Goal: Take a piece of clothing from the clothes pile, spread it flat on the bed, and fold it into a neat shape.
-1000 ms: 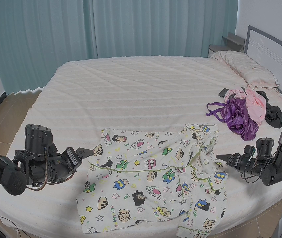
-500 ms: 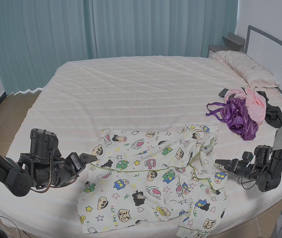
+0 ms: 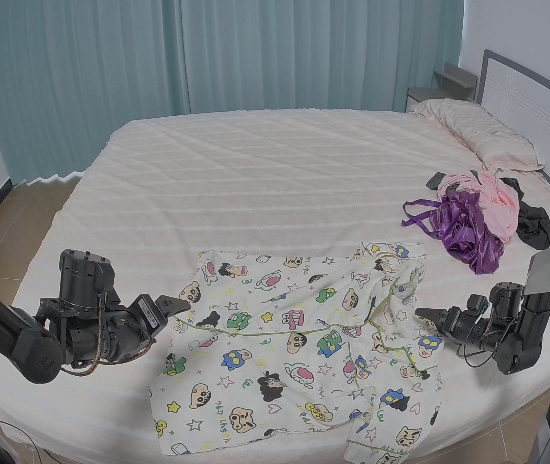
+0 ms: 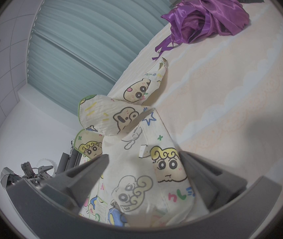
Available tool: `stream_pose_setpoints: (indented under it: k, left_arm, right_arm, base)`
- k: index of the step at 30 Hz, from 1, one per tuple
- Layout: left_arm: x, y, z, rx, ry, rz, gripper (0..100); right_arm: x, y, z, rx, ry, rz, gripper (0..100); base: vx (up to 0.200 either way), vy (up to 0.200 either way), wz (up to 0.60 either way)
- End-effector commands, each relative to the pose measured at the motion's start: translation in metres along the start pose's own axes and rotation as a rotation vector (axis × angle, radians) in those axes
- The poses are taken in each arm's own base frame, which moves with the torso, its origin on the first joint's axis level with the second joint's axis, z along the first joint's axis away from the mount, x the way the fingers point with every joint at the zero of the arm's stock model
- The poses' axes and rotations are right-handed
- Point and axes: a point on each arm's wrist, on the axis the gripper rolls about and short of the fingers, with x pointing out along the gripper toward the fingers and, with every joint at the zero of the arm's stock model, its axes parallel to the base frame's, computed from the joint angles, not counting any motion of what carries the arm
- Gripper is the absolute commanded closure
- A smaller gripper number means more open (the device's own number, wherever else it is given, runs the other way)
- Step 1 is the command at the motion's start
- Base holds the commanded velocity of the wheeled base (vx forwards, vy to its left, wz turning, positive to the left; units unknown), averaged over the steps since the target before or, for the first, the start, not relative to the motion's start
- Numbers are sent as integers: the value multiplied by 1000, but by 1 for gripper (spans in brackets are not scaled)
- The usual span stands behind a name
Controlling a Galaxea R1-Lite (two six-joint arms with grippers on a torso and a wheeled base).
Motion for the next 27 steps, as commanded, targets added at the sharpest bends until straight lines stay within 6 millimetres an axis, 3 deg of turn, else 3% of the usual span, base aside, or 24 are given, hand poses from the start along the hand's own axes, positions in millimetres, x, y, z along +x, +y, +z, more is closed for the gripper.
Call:
stream_pose_setpoints:
  k: [1,14,19,27]
  left_arm:
    - [1,0,0,-1,2,2,0]
    - [0,0,0,-2,0,-1,0]
    - [1,1,0,1,-1,8,0]
    - [2,1,-1,2,0,9,0]
  right_arm:
    - [1,-1,-2,5,7,-2,100]
    - [-9,1,-4,12,-25,-6,100]
    - [-30,2,6,14,-83,-27,100]
    - [-58,-13,26,33,-186,-88,100]
  base:
    - [0,0,0]
    - [0,0,0]
    - [0,0,0]
    - [0,0,0]
